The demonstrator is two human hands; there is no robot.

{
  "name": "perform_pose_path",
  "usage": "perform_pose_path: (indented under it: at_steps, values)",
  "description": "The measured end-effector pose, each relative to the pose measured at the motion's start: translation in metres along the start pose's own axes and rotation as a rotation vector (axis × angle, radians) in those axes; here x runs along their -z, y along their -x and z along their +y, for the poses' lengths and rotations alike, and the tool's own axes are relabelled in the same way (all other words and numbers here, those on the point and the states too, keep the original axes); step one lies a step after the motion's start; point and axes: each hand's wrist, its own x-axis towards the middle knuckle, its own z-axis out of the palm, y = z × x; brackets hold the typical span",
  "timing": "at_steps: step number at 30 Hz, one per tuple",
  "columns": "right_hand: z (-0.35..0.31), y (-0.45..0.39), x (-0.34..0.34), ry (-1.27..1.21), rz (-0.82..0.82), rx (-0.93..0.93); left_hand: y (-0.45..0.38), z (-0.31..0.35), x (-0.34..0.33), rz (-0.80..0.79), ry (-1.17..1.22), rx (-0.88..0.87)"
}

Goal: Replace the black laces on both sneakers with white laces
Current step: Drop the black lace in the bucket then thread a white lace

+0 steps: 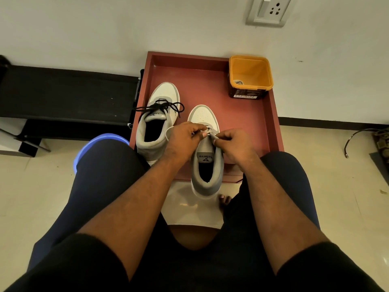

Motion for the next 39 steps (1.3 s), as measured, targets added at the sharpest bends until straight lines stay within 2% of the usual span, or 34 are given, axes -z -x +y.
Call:
perform_pose_path:
  at_steps: [5,9,12,22,31,39]
  values:
    - [-0.003,0.002,0.003,-0.255,-0.017,-0.143,0.000,0.000,-0.002,0.018,0.146,0.086]
    - [-0.009,0.006,0.003,-0.328,-0.040,-0.158,0.005,0.004,-0.007,-0.002,0.127,0.055]
    - [-0.010,0.008,0.000,-0.334,-0.059,-0.166,0.006,0.004,-0.010,0.005,0.063,0.064]
    - [-0.011,0.008,0.000,-0.359,-0.050,-0.175,0.010,0.001,-0.014,0.075,0.081,0.088]
    - [-0.006,0.004,0.002,-0.391,-0.111,-0.262,0.010,0.002,-0.016,0.052,0.084,0.117]
    - [-0.008,0.002,-0.006,-0.380,-0.063,-0.215,0.008,-0.001,-0.018,-0.003,0.142,0.114]
